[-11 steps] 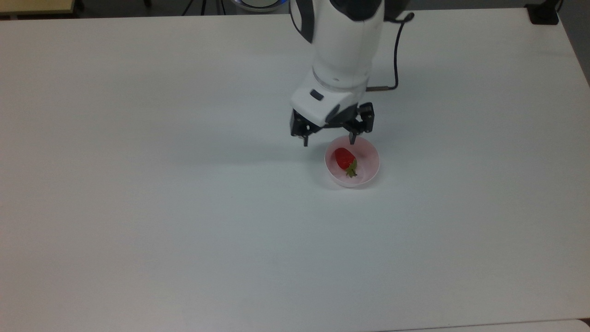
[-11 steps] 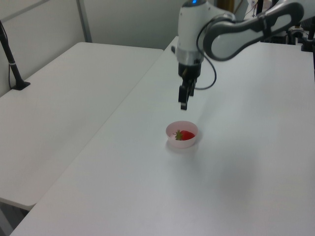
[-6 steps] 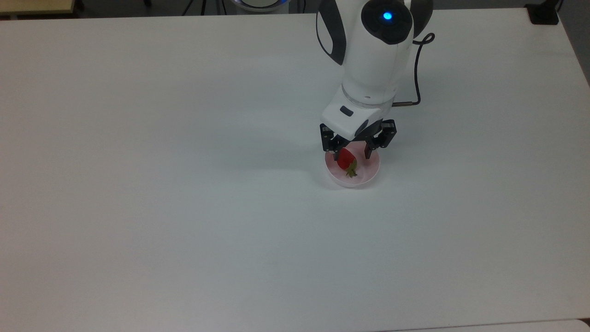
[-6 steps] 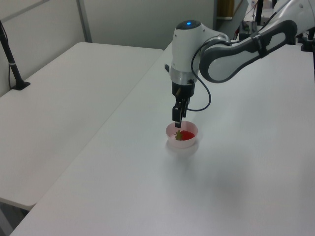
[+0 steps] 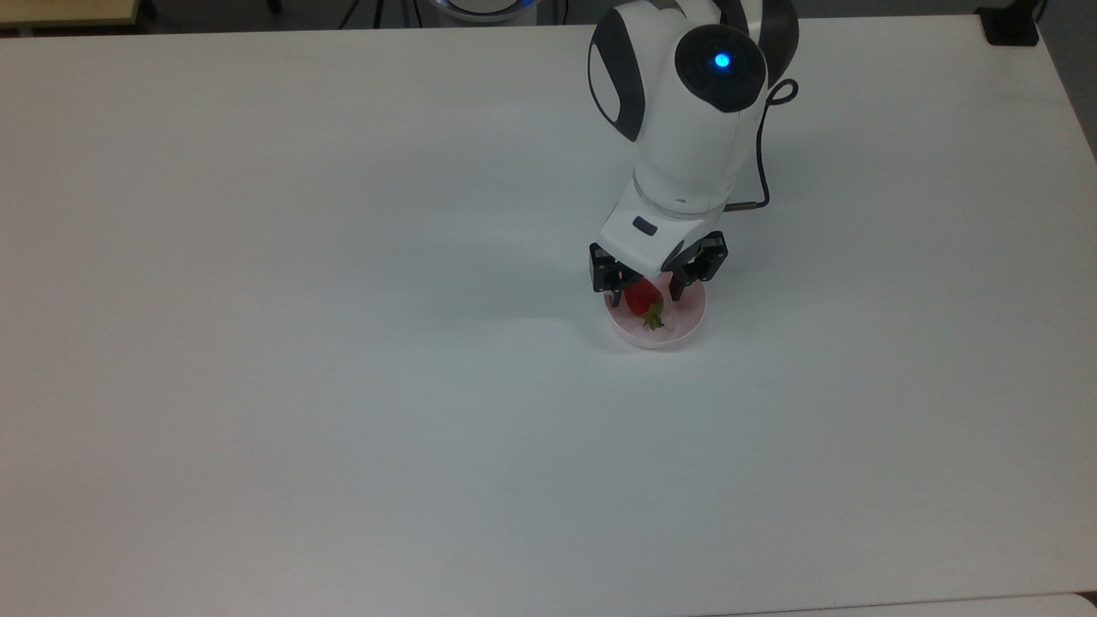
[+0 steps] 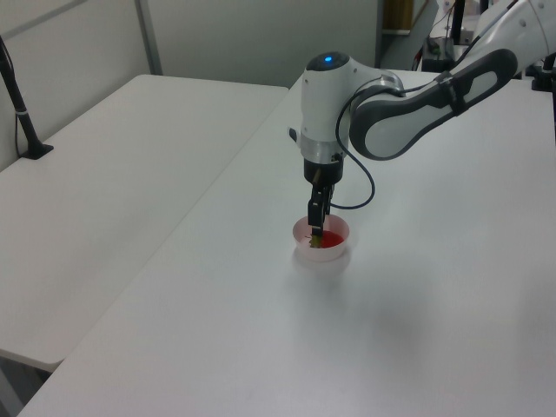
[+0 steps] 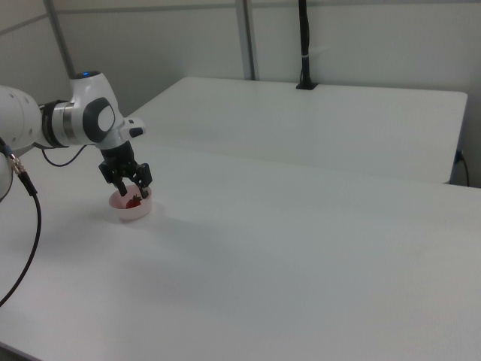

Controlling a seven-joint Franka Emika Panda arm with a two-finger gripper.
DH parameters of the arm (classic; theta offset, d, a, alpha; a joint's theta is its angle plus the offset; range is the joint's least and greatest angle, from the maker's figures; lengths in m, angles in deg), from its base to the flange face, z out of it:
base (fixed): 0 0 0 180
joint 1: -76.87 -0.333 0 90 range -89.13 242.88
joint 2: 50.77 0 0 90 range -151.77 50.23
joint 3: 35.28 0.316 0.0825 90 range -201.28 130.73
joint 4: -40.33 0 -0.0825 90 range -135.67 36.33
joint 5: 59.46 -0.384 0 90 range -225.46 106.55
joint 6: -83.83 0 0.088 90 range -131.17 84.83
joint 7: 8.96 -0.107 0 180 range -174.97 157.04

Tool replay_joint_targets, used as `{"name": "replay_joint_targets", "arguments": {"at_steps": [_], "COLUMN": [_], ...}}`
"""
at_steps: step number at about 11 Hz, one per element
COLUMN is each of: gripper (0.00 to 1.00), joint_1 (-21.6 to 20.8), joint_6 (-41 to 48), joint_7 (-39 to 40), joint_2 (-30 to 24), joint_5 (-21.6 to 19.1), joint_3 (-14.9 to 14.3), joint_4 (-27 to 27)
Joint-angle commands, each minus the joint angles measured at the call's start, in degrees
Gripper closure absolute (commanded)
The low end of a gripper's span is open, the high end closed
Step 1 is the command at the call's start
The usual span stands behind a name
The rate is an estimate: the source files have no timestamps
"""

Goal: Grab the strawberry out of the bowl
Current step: 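Close the gripper on the strawberry and lift it from the bowl, then carry the strawberry away from the bowl and lower it to the table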

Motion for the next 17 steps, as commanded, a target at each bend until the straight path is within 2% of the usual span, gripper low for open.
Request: {"name": "replay_joint_targets", "arguments": {"at_steps": [1, 5, 6, 8, 9, 12, 14, 17], "gripper": [0.28, 0.33, 0.42, 0.75, 0.82, 0.82, 0.82, 0.81], "joint_1": [-1.0, -1.8, -1.8, -1.8, -1.8, -1.8, -0.6, 4.7], "joint_6": [-0.7, -0.6, -0.6, -0.3, 0.0, 5.3, 9.6, 9.7], "joint_7": [0.8, -0.1, -0.1, -0.1, -0.1, -0.1, 0.6, 6.5], "joint_2": [1.2, 2.3, 2.3, 2.0, 1.5, -2.6, -3.0, -3.0], "joint_5": [0.4, 0.5, 0.4, -0.3, -0.3, -0.6, -0.6, 0.1], "joint_3": [-0.5, -0.5, -0.5, -0.5, -0.5, -0.5, -0.8, -1.4], "joint_4": [0.3, 0.1, 0.1, 0.4, 0.5, 0.7, 2.4, 2.1]}}
